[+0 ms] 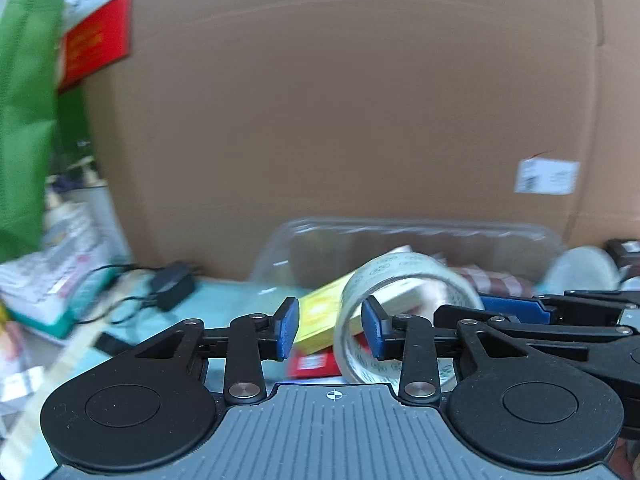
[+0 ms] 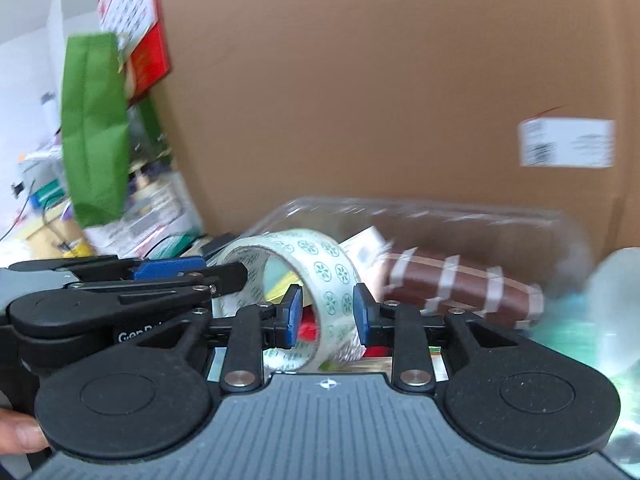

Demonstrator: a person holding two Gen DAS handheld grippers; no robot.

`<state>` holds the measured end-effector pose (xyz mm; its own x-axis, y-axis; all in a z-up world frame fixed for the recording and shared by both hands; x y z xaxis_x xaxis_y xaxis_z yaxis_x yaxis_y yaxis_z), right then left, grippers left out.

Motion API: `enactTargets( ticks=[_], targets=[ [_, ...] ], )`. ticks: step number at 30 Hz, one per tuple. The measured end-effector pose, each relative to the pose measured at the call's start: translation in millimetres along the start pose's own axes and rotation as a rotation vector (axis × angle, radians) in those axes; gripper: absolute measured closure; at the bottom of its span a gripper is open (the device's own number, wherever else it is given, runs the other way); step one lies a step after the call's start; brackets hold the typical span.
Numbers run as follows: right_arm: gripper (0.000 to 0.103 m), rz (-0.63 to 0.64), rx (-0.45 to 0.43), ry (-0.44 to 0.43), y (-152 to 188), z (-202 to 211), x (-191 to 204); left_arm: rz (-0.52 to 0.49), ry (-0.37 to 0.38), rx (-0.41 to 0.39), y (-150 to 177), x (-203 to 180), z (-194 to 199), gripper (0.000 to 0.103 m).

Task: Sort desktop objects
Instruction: 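Carry the tape roll with the right gripper to the clear plastic tray, then open the right gripper to drop the tape into the tray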

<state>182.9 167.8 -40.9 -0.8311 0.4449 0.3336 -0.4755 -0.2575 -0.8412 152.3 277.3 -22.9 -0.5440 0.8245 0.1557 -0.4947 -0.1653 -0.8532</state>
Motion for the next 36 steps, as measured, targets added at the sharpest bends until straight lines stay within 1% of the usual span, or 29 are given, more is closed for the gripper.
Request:
enactTargets(
  ticks=[1, 2, 3, 4, 5, 6, 9, 11, 12, 13, 14, 16, 17, 18, 20, 22, 25, 29, 31, 34, 36],
  targets=[
    [0.07, -0.01, 0.014, -0.008, 0.3, -7.9, 1.9, -0.002, -0.011, 0.021, 3.3, 7.6, -4.5, 0.045],
    [0.068, -0.004, 0.012, 0.008, 0.5, -12.5, 4.2, -0.006, -0.025, 0.052, 5.7, 14.7, -10.6, 0.038],
    [0.063, 0.017, 0.03, 0.032, 3.0, -16.1, 7.0, -0.003, -0.053, 0.076, 8.0, 24.1, -15.1, 0.026],
    [0.055, 0.027, 0.037, 0.036, 4.3, -17.0, 8.4, 0.002, -0.082, 0.074, 8.1, 31.9, -17.0, 0.017],
    [0.044, 0.025, 0.033, 0.025, 4.6, -13.7, 10.6, 0.004, -0.093, 0.052, 6.2, 39.6, -14.9, 0.014],
    [0.04, 0.021, 0.021, 0.018, 3.7, -9.4, 11.3, 0.0, -0.098, 0.035, 4.8, 43.1, -12.3, 0.011],
    [0.039, 0.03, -0.032, 0.029, -2.7, 9.3, 13.5, 0.007, -0.132, -0.015, -0.8, 54.7, -1.2, 0.01],
    [0.035, 0.01, -0.082, 0.037, -9.5, 21.8, 11.8, 0.016, -0.151, -0.049, -5.8, 59.8, 7.0, 0.009],
    [0.034, 0.015, -0.097, 0.056, -12.8, 23.9, 11.0, 0.025, -0.157, -0.058, -7.8, 60.7, 11.1, 0.008],
    [0.033, 0.02, -0.088, 0.075, -13.9, 22.8, 10.9, 0.032, -0.154, -0.067, -8.6, 61.2, 15.0, 0.008],
    [0.032, 0.021, -0.072, 0.068, -13.2, 21.3, 12.5, 0.039, -0.14, -0.078, -9.1, 61.8, 19.4, 0.008],
    [0.033, 0.016, -0.041, 0.037, -9.8, 13.0, 15.7, 0.05, -0.126, -0.087, -7.8, 62.5, 26.9, 0.007],
    [0.033, 0.007, -0.033, 0.042, -8.1, 7.9, 14.8, 0.054, -0.12, -0.088, -7.2, 62.6, 28.5, 0.007],
    [0.033, 0.01, -0.013, 0.046, -4.5, 3.7, 15.2, 0.065, -0.109, -0.093, -5.4, 62.7, 32.0, 0.007],
    [0.034, 0.008, -0.022, 0.04, -1.7, 8.8, 17.4, 0.086, -0.07, -0.104, -1.0, 61.7, 41.0, 0.007],
    [0.034, 0.011, -0.055, 0.053, 2.7, 25.5, 17.7, 0.094, -0.044, -0.122, 4.4, 56.0, 53.8, 0.006],
    [0.032, 0.026, -0.109, 0.106, 14.8, 65.3, 10.4, 0.085, -0.018, -0.157, 11.5, 40.9, 69.8, 0.003],
    [0.03, 0.011, -0.168, 0.231, 41.9, 140.4, -18.0, 0.047, 0.098, -0.218, 20.1, -7.5, 101.2, 0.0],
    [0.03, -0.015, -0.195, 0.316, 58.8, 181.3, -38.1, 0.017, 0.166, -0.247, 25.4, -40.5, 118.6, 0.0],
    [0.03, -0.056, -0.212, 0.447, 86.6, 241.8, -68.7, -0.035, 0.265, -0.282, 36.7, -95.5, 145.5, 0.0],
    [0.028, -0.079, -0.217, 0.544, 107.7, 281.6, -89.6, -0.069, 0.332, -0.298, 45.7, -132.4, 159.2, 0.0]
  ],
)
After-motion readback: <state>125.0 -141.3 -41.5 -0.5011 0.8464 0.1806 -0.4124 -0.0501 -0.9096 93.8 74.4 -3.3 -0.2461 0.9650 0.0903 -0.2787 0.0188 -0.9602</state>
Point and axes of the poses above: each gripper's, at about its wrist camera, not at the fingertips, and z roughly against the way its jaws point, x to its left, y to its underside, the point moved 9 cm from there along -z, roughly the way its jaws point, and after that the axes turned 11 degrees about -y, right-handed, at the moved point
